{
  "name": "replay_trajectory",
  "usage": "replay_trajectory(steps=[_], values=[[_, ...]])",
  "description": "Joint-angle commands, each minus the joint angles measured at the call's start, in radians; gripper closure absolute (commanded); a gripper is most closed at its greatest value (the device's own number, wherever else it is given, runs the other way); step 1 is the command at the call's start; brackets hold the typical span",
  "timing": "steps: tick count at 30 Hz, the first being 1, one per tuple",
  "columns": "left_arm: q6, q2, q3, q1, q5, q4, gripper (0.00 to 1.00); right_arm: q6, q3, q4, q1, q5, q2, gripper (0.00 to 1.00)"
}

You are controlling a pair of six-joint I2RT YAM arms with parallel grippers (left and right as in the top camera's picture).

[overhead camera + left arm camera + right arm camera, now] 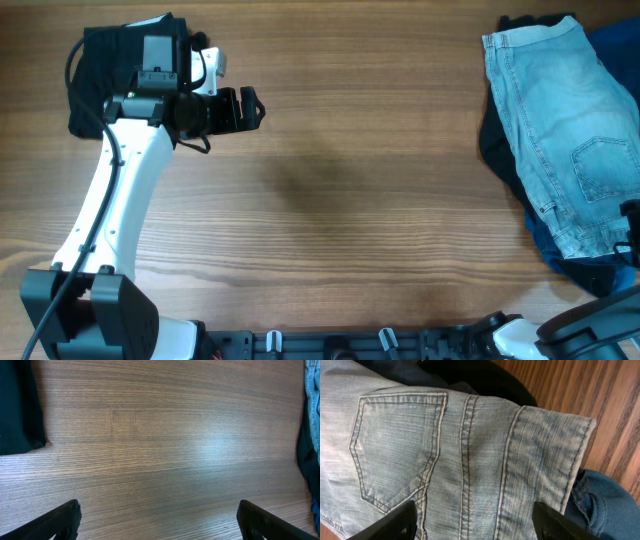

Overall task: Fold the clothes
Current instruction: 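Lift the denim shorts off the pile with the right gripper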

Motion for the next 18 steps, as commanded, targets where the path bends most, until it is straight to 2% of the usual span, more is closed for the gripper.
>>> replay_trajectory(steps=[1, 11, 18], values=[[-0.001, 0.01, 0.019, -0.003, -0.01, 0.0, 0.0, 0.037, 0.001, -0.003, -0.003, 0.052, 0.007, 0.29], [-0.001, 0.01, 0.019, -0.003, -0.012, 0.005, 0.0, 0.052, 0.001, -0.01, -0.034, 0.114, -0.003, 0.28], [-0.001, 0.01, 0.019, -0.003, -0.029, 0.014, 0.0, -0.006, -0.003, 0.014, -0.093, 0.101, -0.002, 0.28]])
